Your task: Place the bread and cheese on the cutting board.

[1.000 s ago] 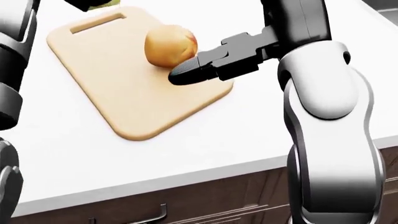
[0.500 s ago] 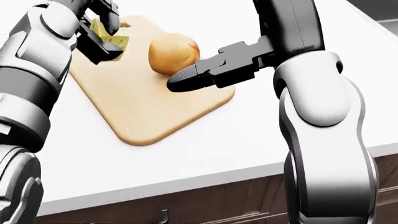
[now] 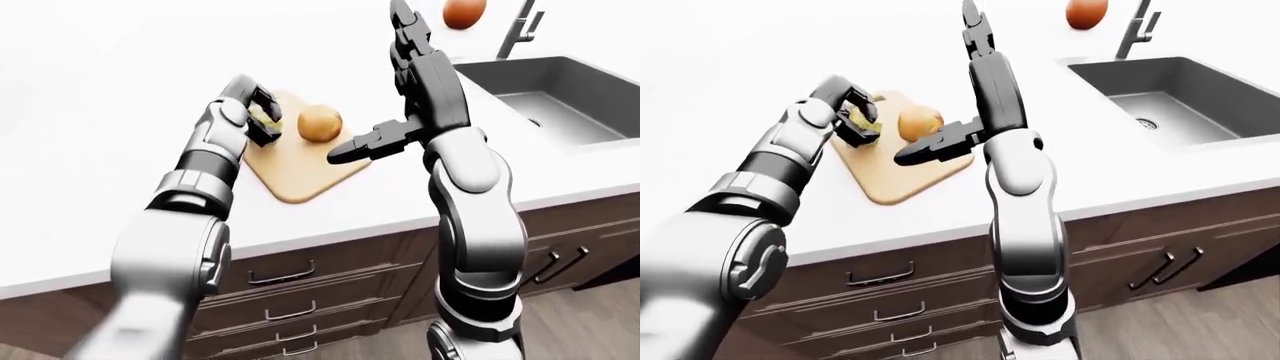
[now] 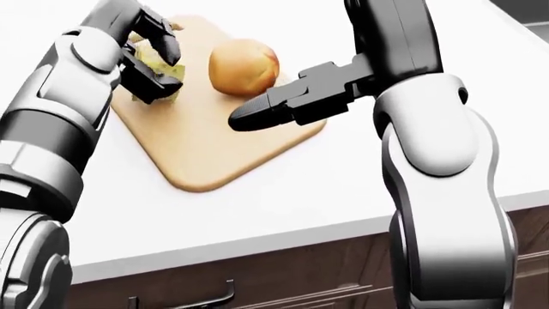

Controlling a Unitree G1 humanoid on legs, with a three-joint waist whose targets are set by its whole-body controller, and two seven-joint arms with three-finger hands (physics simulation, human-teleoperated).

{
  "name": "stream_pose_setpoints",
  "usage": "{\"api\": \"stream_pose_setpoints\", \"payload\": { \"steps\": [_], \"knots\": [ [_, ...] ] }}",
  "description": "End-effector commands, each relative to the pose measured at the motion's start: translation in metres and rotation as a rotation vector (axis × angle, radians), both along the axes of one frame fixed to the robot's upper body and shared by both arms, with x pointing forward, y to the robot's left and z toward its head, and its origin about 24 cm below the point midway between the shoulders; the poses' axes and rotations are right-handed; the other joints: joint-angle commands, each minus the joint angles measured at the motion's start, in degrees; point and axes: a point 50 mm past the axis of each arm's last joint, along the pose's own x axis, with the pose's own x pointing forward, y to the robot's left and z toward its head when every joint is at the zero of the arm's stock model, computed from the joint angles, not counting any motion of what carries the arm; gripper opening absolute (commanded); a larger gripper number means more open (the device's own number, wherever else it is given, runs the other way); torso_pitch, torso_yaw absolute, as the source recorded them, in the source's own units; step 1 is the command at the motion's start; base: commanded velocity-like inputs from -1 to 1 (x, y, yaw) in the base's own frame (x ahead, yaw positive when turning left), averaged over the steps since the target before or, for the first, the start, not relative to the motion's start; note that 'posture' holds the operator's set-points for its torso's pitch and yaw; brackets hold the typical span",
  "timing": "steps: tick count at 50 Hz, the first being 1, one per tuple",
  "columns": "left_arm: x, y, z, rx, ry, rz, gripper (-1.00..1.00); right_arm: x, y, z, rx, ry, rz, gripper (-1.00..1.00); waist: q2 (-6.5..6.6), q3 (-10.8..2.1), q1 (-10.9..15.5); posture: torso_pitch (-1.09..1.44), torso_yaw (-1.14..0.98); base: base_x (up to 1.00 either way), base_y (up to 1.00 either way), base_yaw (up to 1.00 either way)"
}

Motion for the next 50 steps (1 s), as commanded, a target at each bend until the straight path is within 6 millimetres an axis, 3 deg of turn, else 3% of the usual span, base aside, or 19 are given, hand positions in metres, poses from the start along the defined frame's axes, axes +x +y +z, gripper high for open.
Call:
{"api": "stream_pose_setpoints", "payload": {
  "steps": [1, 5, 15, 19, 24, 31, 39, 43, 50],
  "knots": [
    [0.001, -0.004, 0.040, -0.018, -0.126, -0.010, 1.00, -0.006, 0.000, 0.014, 0.005, -0.084, 0.003, 1.00, 0.22, -1.98, -0.03, 0.00, 0.00, 0.00, 0.00, 0.00],
    [0.000, -0.001, 0.053, -0.045, -0.191, 0.012, 1.00, -0.005, 0.001, 0.013, 0.005, -0.081, 0.005, 1.00, 0.20, -1.93, -0.06, 0.00, 0.00, 0.00, 0.00, 0.00],
    [-0.001, -0.001, 0.062, -0.056, -0.235, 0.019, 1.00, -0.004, 0.002, 0.010, 0.004, -0.075, 0.006, 1.00, 0.35, -2.02, 0.00, 0.00, 0.00, 0.00, 0.00, 0.00],
    [-0.004, 0.006, 0.087, -0.175, -0.364, 0.065, 1.00, -0.004, 0.001, 0.011, 0.005, -0.076, 0.006, 1.00, 0.35, -2.02, -0.09, 0.00, 0.00, 0.00, 0.00, 0.00],
    [-0.011, 0.012, 0.122, -0.455, -0.485, 0.067, 1.00, -0.004, 0.002, 0.013, 0.004, -0.077, 0.005, 1.00, 0.39, -1.75, -0.24, 0.00, 0.00, 0.00, 0.00, 0.00],
    [-0.015, 0.024, 0.134, -0.649, -0.524, 0.037, 1.00, -0.004, 0.002, 0.012, 0.004, -0.074, 0.004, 1.00, 0.76, -1.52, -0.08, 0.00, 0.00, 0.00, 0.00, 0.00],
    [-0.026, 0.036, 0.153, -0.752, -0.567, -0.038, 1.00, -0.004, 0.001, 0.015, 0.005, -0.075, 0.004, 1.00, 1.11, -1.39, -0.23, 0.00, 0.00, 0.00, 0.00, 0.00],
    [-0.042, 0.034, 0.167, -0.780, -0.596, -0.110, 1.00, -0.004, 0.002, 0.015, 0.004, -0.074, 0.005, 1.00, 1.18, -1.15, -0.39, 0.00, 0.00, 0.00, 0.00, 0.00],
    [-0.089, 0.033, 0.172, -0.840, -0.628, -0.181, 1.00, -0.005, 0.002, 0.018, 0.001, -0.077, 0.006, 1.00, 1.41, -0.70, -0.74, 0.00, 0.00, 0.00, 0.00, 0.00]
  ]
}}
